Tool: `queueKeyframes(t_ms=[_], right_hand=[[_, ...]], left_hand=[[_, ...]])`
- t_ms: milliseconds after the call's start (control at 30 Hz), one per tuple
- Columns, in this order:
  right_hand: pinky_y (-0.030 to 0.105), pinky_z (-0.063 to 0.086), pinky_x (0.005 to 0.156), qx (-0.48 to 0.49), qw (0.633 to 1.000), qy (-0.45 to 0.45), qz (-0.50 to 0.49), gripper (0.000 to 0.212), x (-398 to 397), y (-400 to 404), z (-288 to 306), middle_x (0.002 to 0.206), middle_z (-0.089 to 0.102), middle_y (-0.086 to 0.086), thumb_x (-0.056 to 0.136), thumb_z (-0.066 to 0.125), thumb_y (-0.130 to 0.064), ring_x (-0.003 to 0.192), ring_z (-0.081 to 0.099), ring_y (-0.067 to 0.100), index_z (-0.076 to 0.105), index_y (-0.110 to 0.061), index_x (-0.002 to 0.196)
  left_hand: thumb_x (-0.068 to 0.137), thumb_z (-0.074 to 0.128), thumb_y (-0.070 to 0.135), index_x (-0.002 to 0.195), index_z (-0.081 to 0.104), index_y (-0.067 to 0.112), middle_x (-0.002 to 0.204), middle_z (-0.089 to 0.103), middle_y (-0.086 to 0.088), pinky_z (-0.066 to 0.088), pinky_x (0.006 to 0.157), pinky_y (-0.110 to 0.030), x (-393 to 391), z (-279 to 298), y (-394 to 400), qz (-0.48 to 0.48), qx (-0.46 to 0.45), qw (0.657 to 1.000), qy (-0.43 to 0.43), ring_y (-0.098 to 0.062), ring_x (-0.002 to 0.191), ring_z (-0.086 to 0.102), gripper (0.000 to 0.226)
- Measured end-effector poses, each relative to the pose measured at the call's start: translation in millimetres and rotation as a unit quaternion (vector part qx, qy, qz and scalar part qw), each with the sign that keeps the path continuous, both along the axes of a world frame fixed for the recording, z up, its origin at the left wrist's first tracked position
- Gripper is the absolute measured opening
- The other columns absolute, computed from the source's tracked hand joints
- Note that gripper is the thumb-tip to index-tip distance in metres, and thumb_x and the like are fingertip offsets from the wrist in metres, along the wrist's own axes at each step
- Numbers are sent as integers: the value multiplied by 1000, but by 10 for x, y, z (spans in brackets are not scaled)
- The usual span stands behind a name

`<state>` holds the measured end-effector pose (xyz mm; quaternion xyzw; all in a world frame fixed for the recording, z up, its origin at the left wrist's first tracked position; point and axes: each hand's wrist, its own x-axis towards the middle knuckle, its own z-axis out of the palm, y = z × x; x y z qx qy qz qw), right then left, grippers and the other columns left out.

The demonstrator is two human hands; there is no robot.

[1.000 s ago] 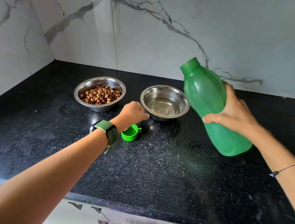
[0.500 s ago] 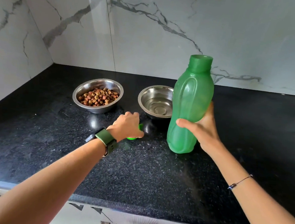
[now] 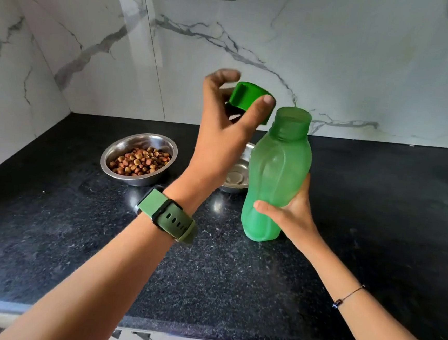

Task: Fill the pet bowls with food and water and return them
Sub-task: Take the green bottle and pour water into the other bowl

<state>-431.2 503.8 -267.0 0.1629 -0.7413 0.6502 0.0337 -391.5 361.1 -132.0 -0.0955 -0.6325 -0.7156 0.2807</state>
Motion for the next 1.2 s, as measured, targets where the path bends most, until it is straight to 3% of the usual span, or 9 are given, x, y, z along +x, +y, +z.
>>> queueKeyframes(t_ms=[67,200,267,400,567,800,900,1067,1200], right_hand=[[44,46,99,-4,1000,2,-3,85,2,-6,-7,119,55,-9,46,79,-35,113,55,12,32,-44,116],[45,47,98,-7,1000,7,-12,80,11,-29,-17,117,56,-8,47,78,-34,112,57,15,34,-44,112],[45,48,96,-14,1000,7,-14,79,9,-31,-28,115,58,-7,48,79,-29,110,59,14,34,-42,112],[44,48,96,-14,1000,8,-2,84,3,-25,-31,118,57,-8,56,80,-13,111,58,9,31,-45,116],[48,48,96,-16,1000,3,1,84,-10,-24,-55,120,58,-6,55,81,-20,114,58,13,32,-52,115],[51,48,95,-22,1000,8,2,88,-22,-29,-77,121,59,-4,56,82,-14,113,58,15,33,-56,115],[51,48,95,-22,1000,6,3,85,-22,-33,-81,121,59,-1,54,81,-19,113,59,17,33,-52,116],[42,49,96,-38,999,9,11,82,-11,-43,-64,119,58,-3,49,78,-27,112,58,13,33,-44,116],[31,49,91,-41,999,11,20,82,-14,-36,-52,117,57,-9,48,78,-31,109,58,8,35,-40,116]], left_hand=[[81,66,17,106,44,26,96,50,-2,54,76,-36,-19,11,90,10,-42,998,46,-11,83,55,35],[78,67,30,99,48,36,108,51,-17,49,87,-54,-91,-46,302,63,-67,994,65,-34,97,54,29],[78,69,28,100,45,33,108,51,-13,49,90,-37,-95,-92,410,90,-126,986,67,-27,100,54,33],[76,73,11,104,51,4,105,41,-2,33,84,-3,-156,-181,509,127,-189,970,82,-10,98,45,36],[76,75,10,106,50,2,106,38,-1,30,77,5,-219,-168,510,139,-211,966,47,5,91,42,40],[79,73,18,108,50,8,105,40,1,31,72,4,-216,-256,494,133,-216,967,25,8,87,43,39],[79,70,21,103,48,20,106,45,2,32,75,2,-200,-273,446,99,-192,976,30,13,87,44,32],[78,63,22,95,44,35,105,52,5,38,80,-10,-184,-268,417,54,-165,984,29,-3,90,49,29],[78,58,11,94,49,31,96,54,7,44,78,-23,-246,-204,257,-100,-101,990,-2,-10,85,51,27]])
